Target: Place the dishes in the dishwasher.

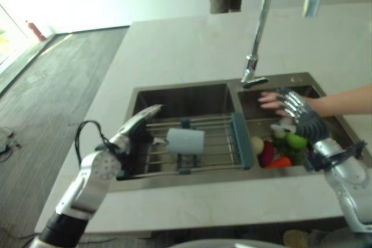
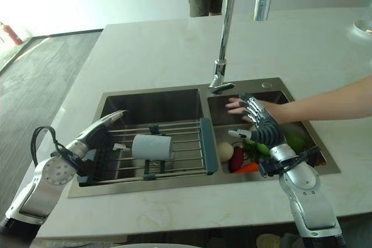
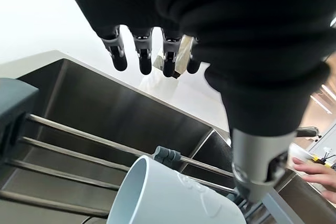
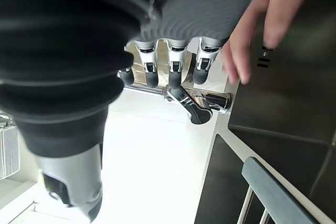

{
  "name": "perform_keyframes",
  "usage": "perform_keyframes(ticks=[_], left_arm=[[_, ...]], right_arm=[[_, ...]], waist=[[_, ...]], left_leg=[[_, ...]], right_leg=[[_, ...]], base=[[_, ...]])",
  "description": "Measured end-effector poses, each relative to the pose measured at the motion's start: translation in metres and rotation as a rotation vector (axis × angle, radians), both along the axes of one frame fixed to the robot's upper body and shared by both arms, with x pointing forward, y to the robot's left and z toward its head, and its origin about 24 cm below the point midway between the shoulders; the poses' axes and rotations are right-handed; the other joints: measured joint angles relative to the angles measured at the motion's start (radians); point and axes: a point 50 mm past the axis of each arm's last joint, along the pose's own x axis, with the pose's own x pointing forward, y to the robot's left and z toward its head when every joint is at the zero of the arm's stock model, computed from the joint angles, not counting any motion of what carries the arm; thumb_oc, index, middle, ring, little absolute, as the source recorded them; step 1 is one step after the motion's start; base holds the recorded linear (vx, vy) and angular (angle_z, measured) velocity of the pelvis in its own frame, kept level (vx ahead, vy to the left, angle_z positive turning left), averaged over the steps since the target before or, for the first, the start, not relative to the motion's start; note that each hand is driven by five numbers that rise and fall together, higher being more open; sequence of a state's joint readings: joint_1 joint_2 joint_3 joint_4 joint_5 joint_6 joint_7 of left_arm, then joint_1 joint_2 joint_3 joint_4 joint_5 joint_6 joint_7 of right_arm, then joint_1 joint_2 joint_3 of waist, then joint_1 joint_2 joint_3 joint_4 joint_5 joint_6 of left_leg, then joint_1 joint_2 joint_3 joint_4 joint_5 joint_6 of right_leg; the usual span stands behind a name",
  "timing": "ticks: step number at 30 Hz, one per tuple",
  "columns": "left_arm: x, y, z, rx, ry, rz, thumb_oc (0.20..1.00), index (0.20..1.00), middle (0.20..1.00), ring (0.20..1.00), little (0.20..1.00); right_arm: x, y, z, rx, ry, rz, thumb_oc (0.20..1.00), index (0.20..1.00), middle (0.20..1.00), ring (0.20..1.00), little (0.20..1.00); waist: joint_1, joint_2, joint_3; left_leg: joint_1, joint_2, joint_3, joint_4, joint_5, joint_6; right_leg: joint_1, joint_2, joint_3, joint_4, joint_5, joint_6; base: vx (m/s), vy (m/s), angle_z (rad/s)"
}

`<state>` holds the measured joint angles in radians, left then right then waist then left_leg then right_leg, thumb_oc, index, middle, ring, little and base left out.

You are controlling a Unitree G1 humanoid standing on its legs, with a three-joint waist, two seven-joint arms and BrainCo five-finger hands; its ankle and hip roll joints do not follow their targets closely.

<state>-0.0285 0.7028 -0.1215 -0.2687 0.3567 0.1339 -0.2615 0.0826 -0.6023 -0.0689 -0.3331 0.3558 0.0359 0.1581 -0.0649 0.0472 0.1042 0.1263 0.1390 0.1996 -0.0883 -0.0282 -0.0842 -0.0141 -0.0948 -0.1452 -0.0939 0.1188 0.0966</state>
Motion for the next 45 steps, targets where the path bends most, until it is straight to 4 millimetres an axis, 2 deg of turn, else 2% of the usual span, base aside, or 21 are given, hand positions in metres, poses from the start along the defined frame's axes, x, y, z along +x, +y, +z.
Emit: perform_keyframes(ticks=[9, 13, 20, 24, 30, 37, 45], left_arm=[[0.002, -0.006, -0.006, 0.148, 0.079, -0.045, 1.000, 1.000, 1.000, 1.000, 1.000], [0.010, -0.018, -0.006, 0.214, 0.102, -0.092, 1.000, 1.000, 1.000, 1.000, 1.000], [0.011, -0.014, -0.011, 0.346, 0.131, -0.078, 1.000, 1.000, 1.000, 1.000, 1.000], [0.010, -0.018, -0.018, 0.412, 0.140, -0.098, 1.000, 1.000, 1.000, 1.000, 1.000], [0.011, -0.015, -0.027, 0.459, 0.171, -0.090, 1.000, 1.000, 1.000, 1.000, 1.000], [0.010, -0.015, -0.027, 0.495, 0.168, -0.088, 1.000, 1.000, 1.000, 1.000, 1.000], [0.008, -0.022, -0.033, 0.493, 0.190, -0.122, 1.000, 1.000, 1.000, 1.000, 1.000]], right_arm=[[0.000, 0.001, 0.000, -0.006, 0.004, 0.013, 1.000, 1.000, 1.000, 1.000, 1.000], [0.001, 0.005, -0.001, -0.005, 0.010, 0.033, 1.000, 1.000, 1.000, 1.000, 1.000], [0.003, 0.006, 0.002, -0.007, -0.001, 0.044, 1.000, 1.000, 1.000, 1.000, 1.000], [0.004, 0.007, 0.005, -0.007, -0.014, 0.049, 1.000, 1.000, 1.000, 1.000, 1.000], [0.004, 0.007, 0.005, -0.008, -0.013, 0.052, 1.000, 1.000, 1.000, 1.000, 1.000], [0.004, 0.007, 0.005, -0.009, -0.012, 0.057, 1.000, 1.000, 1.000, 1.000, 1.000], [0.004, 0.008, 0.005, -0.009, -0.012, 0.058, 1.000, 1.000, 1.000, 1.000, 1.000]], waist=[[-0.030, 0.004, 0.002], [-0.037, 0.007, 0.003], [-0.054, 0.011, 0.002], [-0.054, 0.012, 0.002], [-0.054, 0.011, 0.002], [-0.054, 0.011, 0.002], [-0.055, 0.004, 0.000]], left_leg=[[0.016, -0.001, 0.030, 0.000, 0.000, 0.000], [0.017, -0.002, 0.031, 0.000, 0.000, 0.000], [0.018, -0.002, 0.033, 0.000, 0.000, 0.000], [0.020, -0.002, 0.034, 0.000, 0.000, 0.000], [0.031, -0.002, 0.043, 0.000, -0.002, 0.003], [0.033, -0.003, 0.054, 0.000, -0.003, 0.004], [0.033, -0.004, 0.056, 0.000, -0.003, 0.004]], right_leg=[[-0.001, 0.002, 0.024, 0.000, 0.004, 0.004], [-0.001, 0.002, 0.027, 0.000, 0.007, 0.004], [-0.002, 0.003, 0.030, 0.000, 0.008, 0.003], [0.000, 0.004, 0.034, 0.000, 0.009, 0.003], [0.005, 0.004, 0.042, 0.000, 0.009, 0.003], [0.003, 0.004, 0.049, 0.000, 0.011, 0.003], [0.002, 0.005, 0.051, 0.000, 0.013, 0.002]], base=[[0.00, -0.012, -0.08], [0.00, 0.000, 0.00], [0.00, -0.001, 0.00], [0.00, 0.000, 0.00], [0.01, -0.003, -0.04], [0.00, -0.001, -0.02], [0.00, 0.000, 0.00]])
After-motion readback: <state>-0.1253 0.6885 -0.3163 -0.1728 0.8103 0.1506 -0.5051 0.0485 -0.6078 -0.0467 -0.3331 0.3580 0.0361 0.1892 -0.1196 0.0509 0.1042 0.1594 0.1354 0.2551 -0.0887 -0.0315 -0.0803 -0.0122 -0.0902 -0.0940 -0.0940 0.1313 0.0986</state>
